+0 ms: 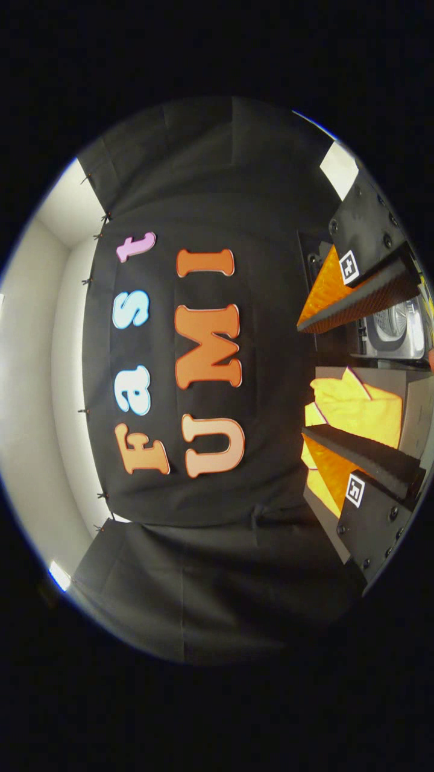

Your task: Put the clothes into the washing machine and then close the washing machine lid.

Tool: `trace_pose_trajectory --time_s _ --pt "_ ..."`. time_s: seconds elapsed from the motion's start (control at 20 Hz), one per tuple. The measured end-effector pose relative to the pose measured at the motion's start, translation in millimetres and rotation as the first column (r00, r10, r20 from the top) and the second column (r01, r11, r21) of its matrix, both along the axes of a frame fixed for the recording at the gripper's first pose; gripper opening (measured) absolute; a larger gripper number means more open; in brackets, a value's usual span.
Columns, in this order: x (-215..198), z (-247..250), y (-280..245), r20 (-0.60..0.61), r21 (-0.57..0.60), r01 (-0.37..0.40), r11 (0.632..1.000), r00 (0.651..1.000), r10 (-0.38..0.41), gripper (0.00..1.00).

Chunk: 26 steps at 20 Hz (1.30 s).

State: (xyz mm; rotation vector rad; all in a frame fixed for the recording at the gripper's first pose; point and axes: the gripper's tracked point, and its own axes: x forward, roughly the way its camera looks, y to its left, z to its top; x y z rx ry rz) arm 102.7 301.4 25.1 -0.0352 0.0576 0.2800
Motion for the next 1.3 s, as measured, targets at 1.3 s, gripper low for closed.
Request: trace_pose_trajectory --time_s 1.3 --pt "97.9 -196.4 166.2 -0.449 -0.15 -0.098 0.984 0.893 0.021 0.97"
